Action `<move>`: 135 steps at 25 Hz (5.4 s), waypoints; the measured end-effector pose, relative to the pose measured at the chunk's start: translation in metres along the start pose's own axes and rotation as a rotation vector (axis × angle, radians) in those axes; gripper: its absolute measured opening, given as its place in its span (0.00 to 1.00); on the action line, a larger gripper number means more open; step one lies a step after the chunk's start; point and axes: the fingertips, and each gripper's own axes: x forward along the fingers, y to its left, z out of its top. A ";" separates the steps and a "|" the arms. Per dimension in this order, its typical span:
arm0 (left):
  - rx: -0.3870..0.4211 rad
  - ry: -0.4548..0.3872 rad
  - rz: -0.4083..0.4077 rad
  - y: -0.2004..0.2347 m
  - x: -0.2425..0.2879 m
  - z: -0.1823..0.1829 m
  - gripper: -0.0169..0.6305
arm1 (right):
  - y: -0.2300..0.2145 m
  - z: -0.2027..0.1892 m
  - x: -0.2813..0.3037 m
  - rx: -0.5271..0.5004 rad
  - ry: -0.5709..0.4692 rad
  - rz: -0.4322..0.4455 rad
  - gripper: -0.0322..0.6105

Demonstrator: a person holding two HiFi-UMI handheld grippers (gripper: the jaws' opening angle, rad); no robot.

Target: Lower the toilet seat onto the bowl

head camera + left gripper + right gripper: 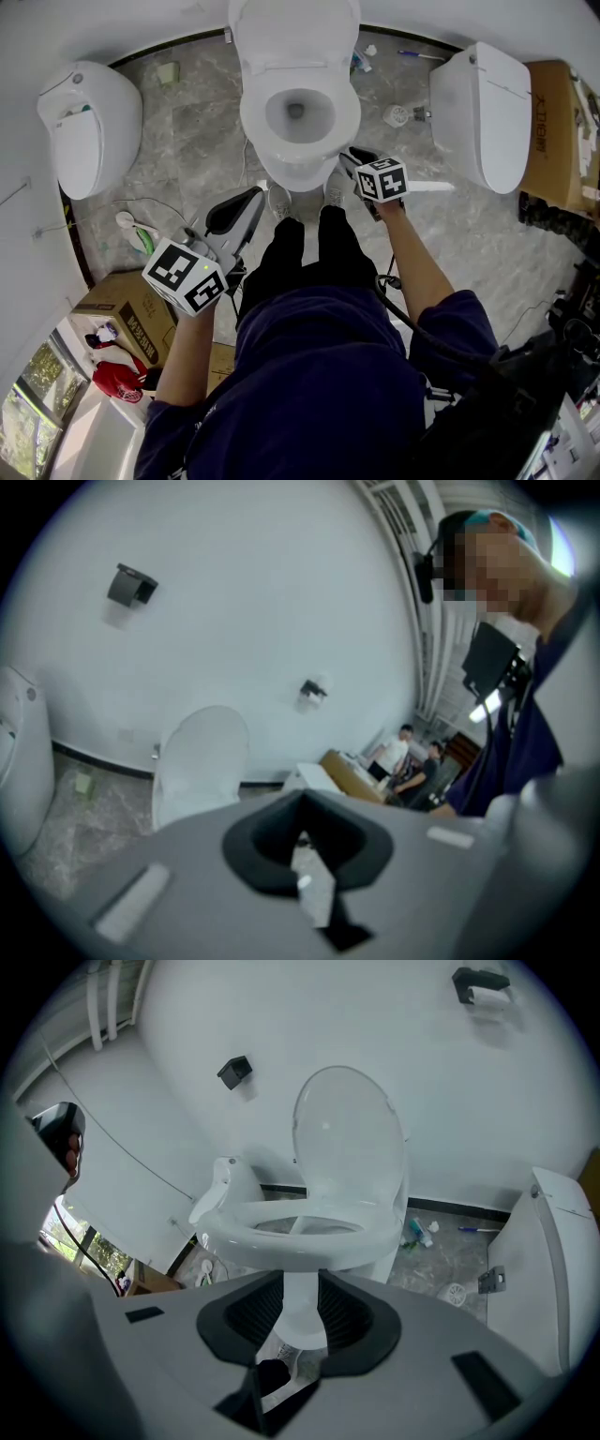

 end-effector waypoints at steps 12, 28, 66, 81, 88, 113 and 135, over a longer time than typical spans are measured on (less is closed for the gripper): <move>0.005 0.001 -0.002 -0.003 0.003 0.001 0.03 | -0.003 0.010 -0.004 0.028 -0.042 0.003 0.16; -0.007 0.018 0.003 0.003 0.004 -0.004 0.03 | -0.004 -0.003 0.006 0.084 -0.019 0.025 0.15; -0.044 0.070 -0.017 0.010 0.023 -0.022 0.03 | -0.005 -0.045 0.028 0.151 0.056 0.061 0.15; -0.069 0.085 -0.022 0.015 0.035 -0.032 0.03 | -0.005 -0.064 0.038 0.145 0.104 0.075 0.15; -0.086 0.099 -0.017 0.018 0.043 -0.038 0.03 | -0.006 -0.075 0.043 0.138 0.129 0.086 0.15; -0.106 0.164 -0.023 0.027 0.067 -0.074 0.03 | -0.008 -0.117 0.072 0.138 0.191 0.112 0.15; -0.160 0.212 -0.025 0.045 0.080 -0.110 0.03 | -0.021 -0.158 0.110 0.185 0.261 0.115 0.15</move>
